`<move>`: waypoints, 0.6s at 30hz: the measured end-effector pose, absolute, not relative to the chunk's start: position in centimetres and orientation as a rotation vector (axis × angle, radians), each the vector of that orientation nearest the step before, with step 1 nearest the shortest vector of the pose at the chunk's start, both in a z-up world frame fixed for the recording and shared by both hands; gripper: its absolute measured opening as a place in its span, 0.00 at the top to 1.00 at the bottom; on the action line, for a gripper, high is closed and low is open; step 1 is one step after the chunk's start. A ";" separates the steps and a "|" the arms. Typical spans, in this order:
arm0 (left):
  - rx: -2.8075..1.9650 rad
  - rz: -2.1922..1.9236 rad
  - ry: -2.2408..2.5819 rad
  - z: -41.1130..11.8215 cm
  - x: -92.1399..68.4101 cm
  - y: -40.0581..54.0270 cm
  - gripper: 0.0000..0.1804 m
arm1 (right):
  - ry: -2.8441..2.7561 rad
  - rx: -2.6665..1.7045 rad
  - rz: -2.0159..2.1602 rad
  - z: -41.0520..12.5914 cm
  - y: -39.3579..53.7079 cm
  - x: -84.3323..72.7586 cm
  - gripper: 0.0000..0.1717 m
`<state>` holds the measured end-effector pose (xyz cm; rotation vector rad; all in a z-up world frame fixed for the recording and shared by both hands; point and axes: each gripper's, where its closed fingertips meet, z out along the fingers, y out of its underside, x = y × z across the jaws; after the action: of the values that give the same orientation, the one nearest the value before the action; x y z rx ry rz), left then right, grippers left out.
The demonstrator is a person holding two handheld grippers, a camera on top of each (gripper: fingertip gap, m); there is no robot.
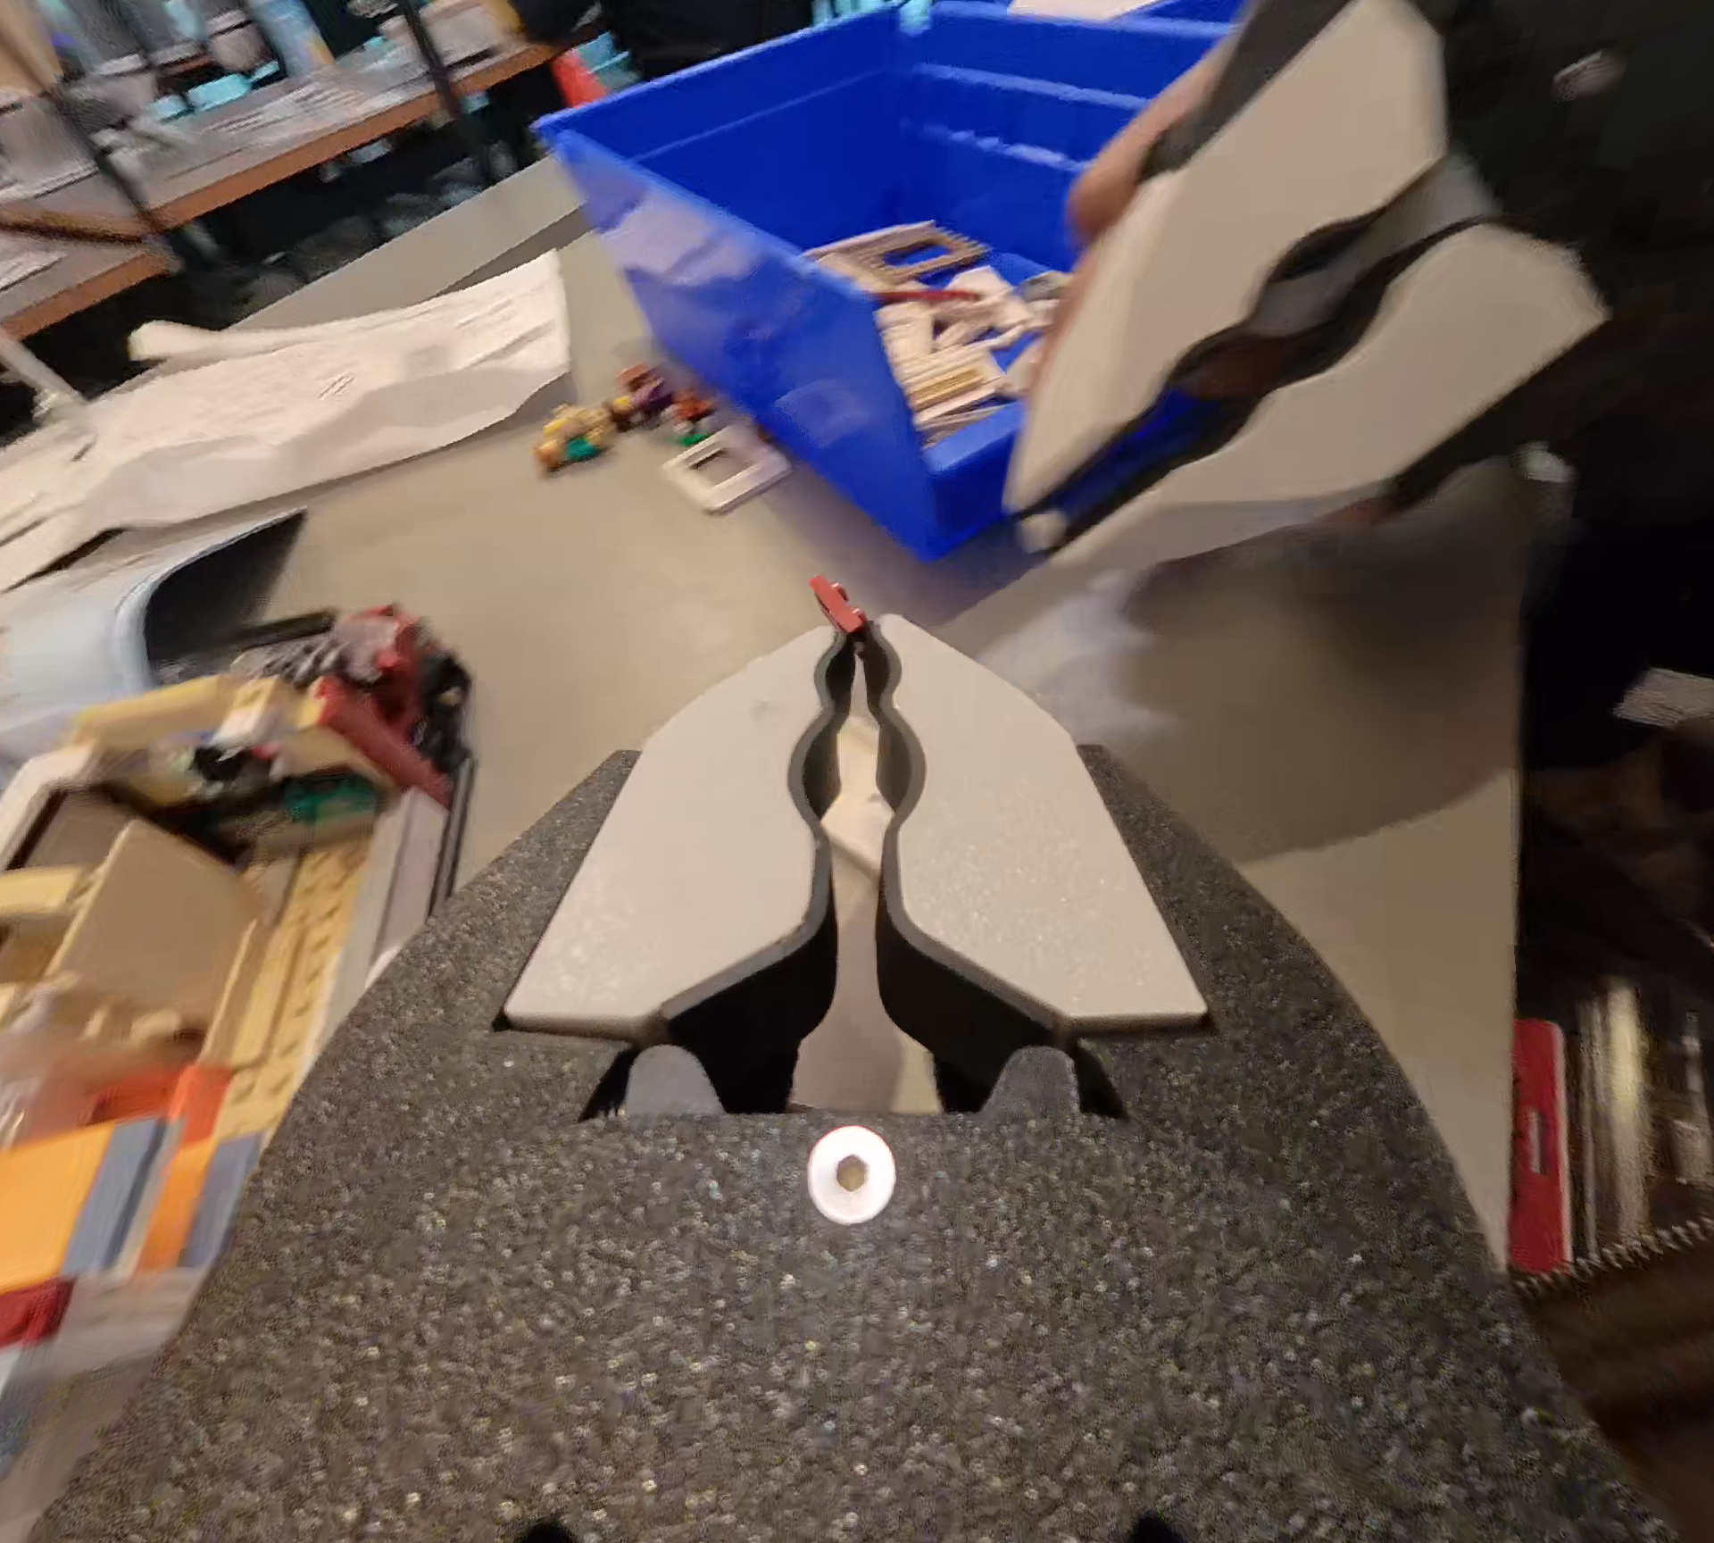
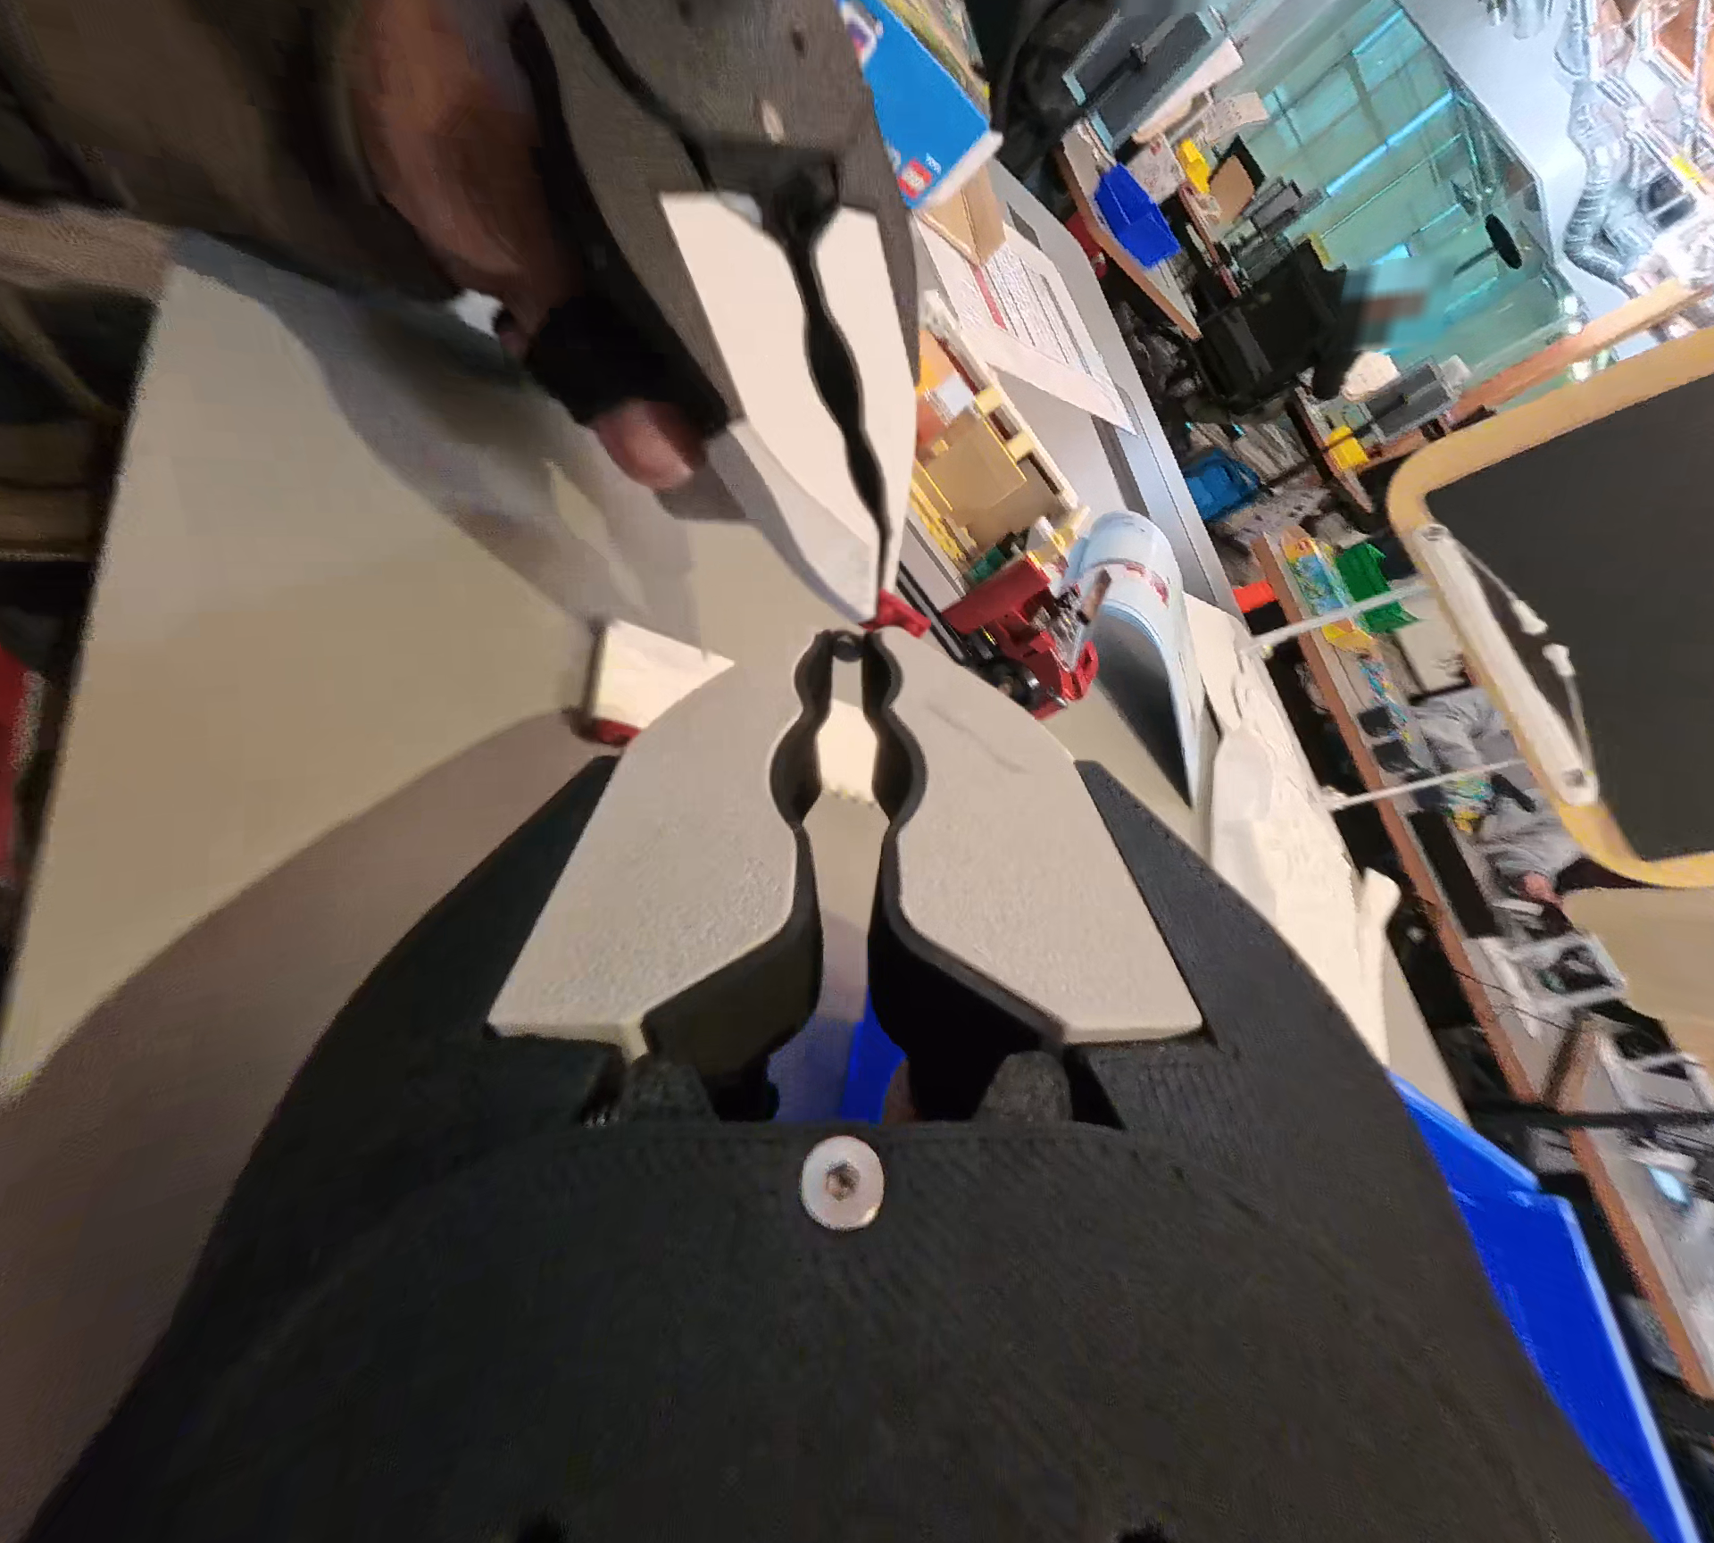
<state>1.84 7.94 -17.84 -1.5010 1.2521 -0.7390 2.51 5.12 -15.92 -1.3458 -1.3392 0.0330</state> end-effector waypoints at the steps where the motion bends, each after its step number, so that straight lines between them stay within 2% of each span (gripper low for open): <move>1: -1.513 -0.781 1.218 -17.6 1.5 8.2 0.99 | -1.323 -1.349 0.053 -15.6 4.9 2.6 0.96; 10: -1.492 -0.873 1.203 -17.0 1.9 7.7 0.99 | -0.908 -1.618 -0.454 -14.3 10.0 13.2 0.96; 14: -1.474 -0.918 1.210 -16.8 2.2 7.1 0.99 | -0.827 -1.721 -0.471 -15.3 10.2 15.6 0.90; 18: -1.464 -0.962 1.230 -16.7 2.6 6.4 0.98 | -0.887 -1.646 -0.481 -14.7 9.6 13.6 0.89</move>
<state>2.62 6.41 -16.68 -1.4639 1.2299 -0.9619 13.60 9.59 -14.66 -1.6461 -0.8870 -0.4811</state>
